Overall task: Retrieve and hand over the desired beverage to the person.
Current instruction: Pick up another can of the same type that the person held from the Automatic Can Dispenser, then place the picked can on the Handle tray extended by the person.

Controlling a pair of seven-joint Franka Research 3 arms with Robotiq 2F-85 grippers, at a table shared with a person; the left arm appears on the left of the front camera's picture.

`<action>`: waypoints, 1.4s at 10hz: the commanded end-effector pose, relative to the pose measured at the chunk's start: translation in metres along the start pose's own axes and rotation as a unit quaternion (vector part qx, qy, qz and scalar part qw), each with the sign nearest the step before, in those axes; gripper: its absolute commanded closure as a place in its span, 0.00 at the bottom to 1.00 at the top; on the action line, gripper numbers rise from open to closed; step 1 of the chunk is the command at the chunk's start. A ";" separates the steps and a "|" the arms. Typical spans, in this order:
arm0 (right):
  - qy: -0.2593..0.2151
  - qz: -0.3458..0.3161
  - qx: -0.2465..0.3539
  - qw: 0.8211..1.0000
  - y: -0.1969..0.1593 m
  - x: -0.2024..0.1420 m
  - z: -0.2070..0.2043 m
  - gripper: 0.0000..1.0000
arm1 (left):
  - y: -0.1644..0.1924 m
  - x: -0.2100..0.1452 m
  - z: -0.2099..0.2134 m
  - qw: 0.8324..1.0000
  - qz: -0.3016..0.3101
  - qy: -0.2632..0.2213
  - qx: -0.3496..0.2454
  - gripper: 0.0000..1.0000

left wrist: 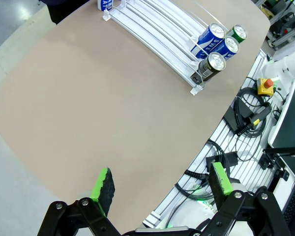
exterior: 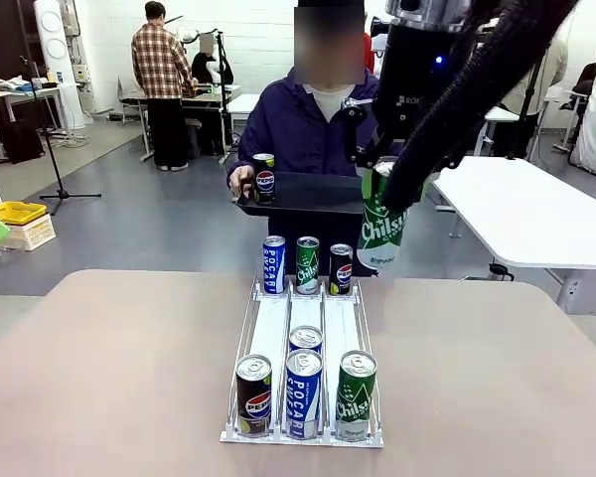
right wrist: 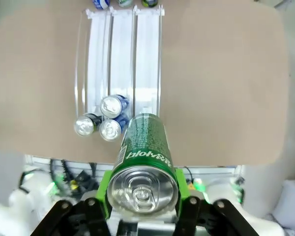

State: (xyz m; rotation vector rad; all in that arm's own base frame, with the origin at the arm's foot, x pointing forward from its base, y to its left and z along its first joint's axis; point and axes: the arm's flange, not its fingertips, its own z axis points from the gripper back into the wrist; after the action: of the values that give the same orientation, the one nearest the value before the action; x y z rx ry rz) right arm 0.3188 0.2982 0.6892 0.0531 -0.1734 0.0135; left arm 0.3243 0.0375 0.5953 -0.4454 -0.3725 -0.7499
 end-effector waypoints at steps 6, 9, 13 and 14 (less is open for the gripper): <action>0.008 -0.003 0.003 1.000 0.000 0.011 -0.005 1.00 | 0.001 -0.001 0.002 1.000 -0.007 -0.001 -0.005 0.00; 0.008 -0.003 0.003 1.000 0.000 0.011 -0.005 1.00 | 0.001 -0.001 0.002 1.000 -0.007 -0.001 -0.005 0.00; 0.008 -0.003 0.003 1.000 0.000 0.011 -0.005 1.00 | 0.001 -0.001 0.002 1.000 -0.007 -0.001 -0.005 0.00; 0.008 -0.003 0.003 1.000 0.000 0.011 -0.005 1.00 | 0.001 -0.001 0.002 1.000 -0.007 -0.001 -0.005 0.00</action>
State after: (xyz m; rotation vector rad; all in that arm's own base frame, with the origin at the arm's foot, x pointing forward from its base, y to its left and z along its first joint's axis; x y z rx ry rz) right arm 0.3341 0.3021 0.6852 0.0655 -0.1459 0.0204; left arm 0.3243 0.0375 0.5952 -0.4454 -0.3724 -0.7500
